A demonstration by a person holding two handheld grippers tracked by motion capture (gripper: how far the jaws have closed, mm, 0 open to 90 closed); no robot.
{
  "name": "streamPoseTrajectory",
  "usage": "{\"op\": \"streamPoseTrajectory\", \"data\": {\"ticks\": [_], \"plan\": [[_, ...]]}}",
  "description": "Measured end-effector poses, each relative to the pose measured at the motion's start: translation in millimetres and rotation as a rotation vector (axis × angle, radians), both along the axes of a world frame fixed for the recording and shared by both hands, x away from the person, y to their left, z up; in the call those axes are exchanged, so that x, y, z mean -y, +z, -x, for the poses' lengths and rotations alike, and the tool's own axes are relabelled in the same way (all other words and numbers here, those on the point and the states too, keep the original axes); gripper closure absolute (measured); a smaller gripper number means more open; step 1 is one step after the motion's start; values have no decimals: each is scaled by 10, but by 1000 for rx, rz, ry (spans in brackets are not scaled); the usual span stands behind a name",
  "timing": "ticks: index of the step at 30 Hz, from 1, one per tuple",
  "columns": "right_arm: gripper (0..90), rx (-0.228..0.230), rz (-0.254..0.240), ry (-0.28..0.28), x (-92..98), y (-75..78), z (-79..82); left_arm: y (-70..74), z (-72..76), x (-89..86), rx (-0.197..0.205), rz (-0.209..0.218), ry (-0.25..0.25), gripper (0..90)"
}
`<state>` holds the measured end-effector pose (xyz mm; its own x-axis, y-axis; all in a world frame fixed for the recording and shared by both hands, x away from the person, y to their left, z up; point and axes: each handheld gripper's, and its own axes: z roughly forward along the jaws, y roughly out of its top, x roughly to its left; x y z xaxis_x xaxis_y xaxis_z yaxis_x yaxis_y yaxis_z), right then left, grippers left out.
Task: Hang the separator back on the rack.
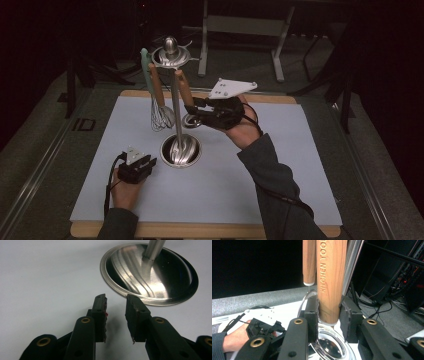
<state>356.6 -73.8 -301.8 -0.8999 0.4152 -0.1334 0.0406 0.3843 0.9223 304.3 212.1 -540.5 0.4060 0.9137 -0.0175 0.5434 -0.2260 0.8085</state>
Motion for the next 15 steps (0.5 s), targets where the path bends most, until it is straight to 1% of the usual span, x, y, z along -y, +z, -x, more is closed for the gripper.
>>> {"op": "streamPoseTrajectory", "data": {"ticks": [1,4,5,10,15], "plan": [[673,-1,1,3,-6,1,1,0,0,0,0,0,-1,702],[652,-3,2,6,-6,0,6,0,-1,1,-1,-1,-2,701],[638,-5,5,17,-6,0,10,0,-1,1,-1,-2,-1,701],[638,-4,1,18,4,14,18,0,-1,1,0,-3,-1,701],[630,0,11,29,27,18,38,0,-1,1,0,-2,-2,699]]}}
